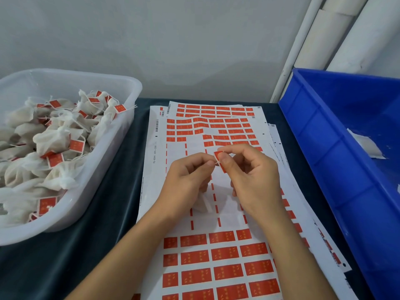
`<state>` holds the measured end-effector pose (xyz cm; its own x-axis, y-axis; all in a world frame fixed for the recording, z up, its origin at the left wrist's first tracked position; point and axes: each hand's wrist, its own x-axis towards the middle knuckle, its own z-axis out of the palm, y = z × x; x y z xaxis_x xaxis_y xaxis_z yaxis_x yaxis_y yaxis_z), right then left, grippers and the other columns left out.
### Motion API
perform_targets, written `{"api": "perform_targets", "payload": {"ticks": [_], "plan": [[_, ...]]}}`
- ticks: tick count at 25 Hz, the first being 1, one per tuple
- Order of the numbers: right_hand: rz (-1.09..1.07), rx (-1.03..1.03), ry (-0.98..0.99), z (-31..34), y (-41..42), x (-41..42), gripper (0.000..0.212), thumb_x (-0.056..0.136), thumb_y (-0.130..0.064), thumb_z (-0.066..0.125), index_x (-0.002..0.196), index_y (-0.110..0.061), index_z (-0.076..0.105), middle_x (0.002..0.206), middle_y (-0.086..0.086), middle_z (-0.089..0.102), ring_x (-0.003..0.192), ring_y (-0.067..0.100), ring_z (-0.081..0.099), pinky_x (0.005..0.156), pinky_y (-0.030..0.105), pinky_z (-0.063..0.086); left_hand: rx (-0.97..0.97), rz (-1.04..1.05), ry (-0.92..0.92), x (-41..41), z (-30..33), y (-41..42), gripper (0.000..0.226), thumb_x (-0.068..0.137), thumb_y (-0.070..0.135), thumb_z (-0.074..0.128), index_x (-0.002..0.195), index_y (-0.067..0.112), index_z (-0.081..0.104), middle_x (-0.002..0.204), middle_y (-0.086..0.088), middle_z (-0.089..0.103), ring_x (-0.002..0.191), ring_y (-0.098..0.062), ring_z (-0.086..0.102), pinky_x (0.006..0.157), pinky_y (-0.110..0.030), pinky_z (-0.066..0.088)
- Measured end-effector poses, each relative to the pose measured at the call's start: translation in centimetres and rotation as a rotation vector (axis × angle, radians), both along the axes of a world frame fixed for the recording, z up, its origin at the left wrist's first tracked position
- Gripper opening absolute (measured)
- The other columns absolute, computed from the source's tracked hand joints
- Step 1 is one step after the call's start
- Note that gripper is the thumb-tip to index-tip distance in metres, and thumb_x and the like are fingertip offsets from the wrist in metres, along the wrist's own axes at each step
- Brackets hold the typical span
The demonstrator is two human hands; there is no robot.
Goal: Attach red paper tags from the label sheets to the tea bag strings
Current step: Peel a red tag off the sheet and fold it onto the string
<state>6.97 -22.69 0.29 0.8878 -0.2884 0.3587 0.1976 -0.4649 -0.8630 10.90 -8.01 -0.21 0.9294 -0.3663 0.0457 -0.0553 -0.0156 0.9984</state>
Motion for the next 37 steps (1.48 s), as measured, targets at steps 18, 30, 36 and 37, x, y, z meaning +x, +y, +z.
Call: {"api": "perform_targets", "payload": {"ticks": [18,30,36,37], "plan": [[0.145,0.396,0.223,0.3,-0.7,-0.1,0.017,0.103,-0.032,0.059,0.096,-0.030,0.075,0.094,-0.006,0.074,0.083,0.014,0.071,0.059,0.031,0.060,0.005,0.102,0.032,-0.1,0.1,-0.2,0.021,0.100,0.031,0.067,0.083,0.025,0.078,0.064,0.004,0.065,0.053,-0.007,0.053,0.059,-0.023,0.050],[0.099,0.343,0.172,-0.1,-0.8,0.0,0.012,0.103,-0.035,0.061,0.099,-0.033,0.073,0.089,-0.011,0.072,0.084,0.009,0.070,0.057,0.028,0.060,0.002,0.153,-0.016,-0.2,0.1,-0.4,0.020,0.097,0.026,0.070,0.079,0.030,0.078,0.074,0.008,0.073,0.060,-0.003,0.062,0.060,-0.016,0.052],[0.153,0.208,0.127,0.0,-0.4,-0.1,0.012,0.099,-0.029,0.068,0.092,-0.038,0.070,0.093,-0.018,0.073,0.092,0.006,0.069,0.054,0.023,0.058,0.005,0.136,-0.065,-0.1,-0.2,-0.3,0.019,0.098,0.025,0.070,0.081,0.025,0.078,0.077,0.010,0.075,0.066,-0.001,0.067,0.061,-0.011,0.050],[0.133,0.173,0.119,-0.1,-0.5,-0.1,0.012,0.099,-0.028,0.068,0.091,-0.038,0.069,0.092,-0.020,0.073,0.092,0.004,0.069,0.054,0.021,0.058,0.027,0.134,-0.083,-0.1,-0.2,-0.3,0.019,0.098,0.026,0.070,0.081,0.026,0.078,0.078,0.012,0.075,0.070,0.000,0.068,0.062,-0.009,0.050]]}}
